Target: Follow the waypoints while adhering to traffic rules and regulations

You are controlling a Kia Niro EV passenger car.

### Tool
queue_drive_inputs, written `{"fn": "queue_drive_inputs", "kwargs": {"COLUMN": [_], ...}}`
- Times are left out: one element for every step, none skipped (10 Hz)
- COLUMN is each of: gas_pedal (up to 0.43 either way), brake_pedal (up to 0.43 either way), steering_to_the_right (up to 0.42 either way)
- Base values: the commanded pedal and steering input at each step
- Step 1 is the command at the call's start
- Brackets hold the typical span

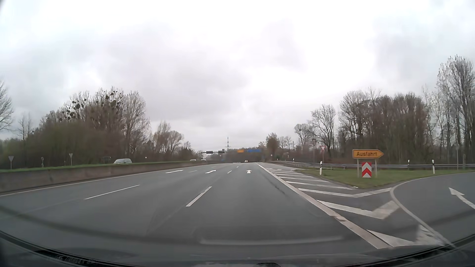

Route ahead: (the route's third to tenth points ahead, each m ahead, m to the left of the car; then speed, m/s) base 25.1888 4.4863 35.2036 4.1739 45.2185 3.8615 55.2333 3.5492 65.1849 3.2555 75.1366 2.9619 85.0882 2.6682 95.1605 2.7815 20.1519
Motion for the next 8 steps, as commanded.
{"fn": "queue_drive_inputs", "kwargs": {"gas_pedal": [0.197,0.197,0.197,0.197,0.197,0.209,0.22,0.22], "brake_pedal": [0.0,0.0,0.0,0.0,0.0,0.0,0.0,0.0], "steering_to_the_right": [0.002,0.002,0.001,0.001,0.001,0.001,0.001,0.001]}}
